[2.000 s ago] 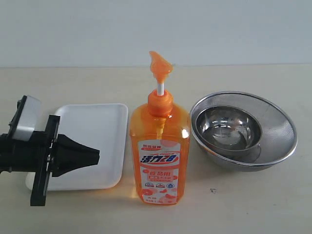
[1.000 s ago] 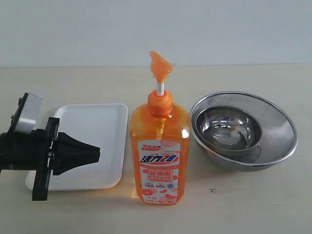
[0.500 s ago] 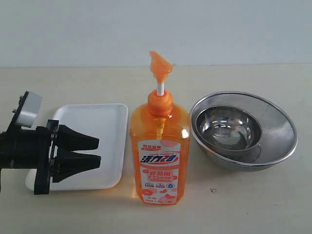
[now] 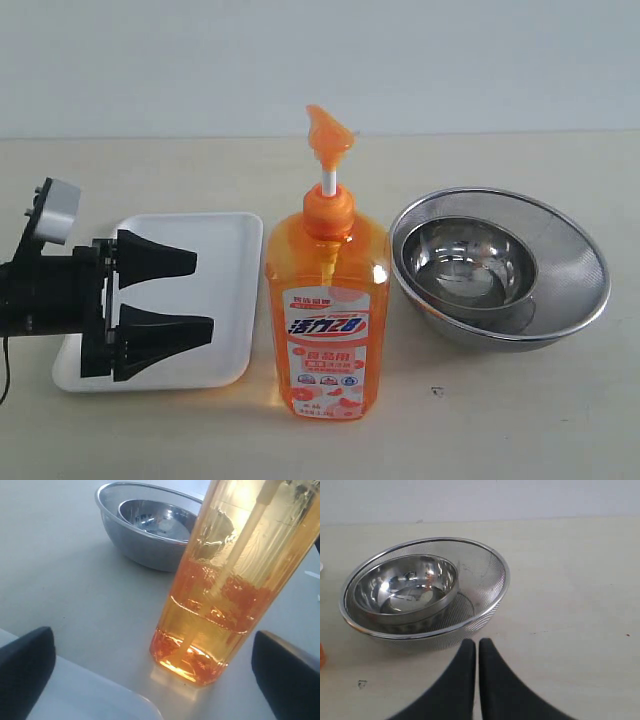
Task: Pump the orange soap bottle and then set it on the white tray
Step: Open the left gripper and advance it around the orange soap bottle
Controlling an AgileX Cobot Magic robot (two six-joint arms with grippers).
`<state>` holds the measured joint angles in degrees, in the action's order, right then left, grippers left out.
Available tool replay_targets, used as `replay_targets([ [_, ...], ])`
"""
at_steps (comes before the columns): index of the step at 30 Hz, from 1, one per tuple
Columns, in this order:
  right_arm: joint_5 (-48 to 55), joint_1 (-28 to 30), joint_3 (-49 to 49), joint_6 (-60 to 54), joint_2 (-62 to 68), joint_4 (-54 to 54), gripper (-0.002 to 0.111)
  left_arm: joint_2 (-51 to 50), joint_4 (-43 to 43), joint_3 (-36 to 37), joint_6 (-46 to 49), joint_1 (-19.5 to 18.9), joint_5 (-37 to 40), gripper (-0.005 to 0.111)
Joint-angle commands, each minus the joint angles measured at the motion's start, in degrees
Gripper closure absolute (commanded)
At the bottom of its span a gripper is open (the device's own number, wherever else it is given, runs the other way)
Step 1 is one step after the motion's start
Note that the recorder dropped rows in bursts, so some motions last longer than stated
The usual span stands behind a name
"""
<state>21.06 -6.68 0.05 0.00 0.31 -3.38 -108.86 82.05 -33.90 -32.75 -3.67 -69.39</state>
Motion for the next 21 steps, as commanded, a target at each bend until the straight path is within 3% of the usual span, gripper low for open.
replay_targets([
  [1,-0.7,0.3,0.0,0.0,-0.3,0.2,0.108,-0.1,-0.4,-0.1,-0.5,0.3,-0.6,-0.003],
  [5,-0.7,0.3,0.0,0.0,-0.3,0.2,0.108,-0.1,-0.7,-0.1,-0.3,0.3,-0.6,-0.003],
  [10,-0.7,0.3,0.0,0.0,-0.3,0.2,0.108,-0.1,1.1,-0.1,10.2,0.4,-0.6,-0.003],
  [16,-0.7,0.3,0.0,0.0,-0.3,0.2,0.108,-0.1,1.3,-0.1,16.1,0.5,-0.6,-0.003],
  [21,-0.7,0.3,0.0,0.0,-0.3,0.2,0.108,-0.1,1.1,-0.1,20.4,3.8,-0.6,-0.003],
])
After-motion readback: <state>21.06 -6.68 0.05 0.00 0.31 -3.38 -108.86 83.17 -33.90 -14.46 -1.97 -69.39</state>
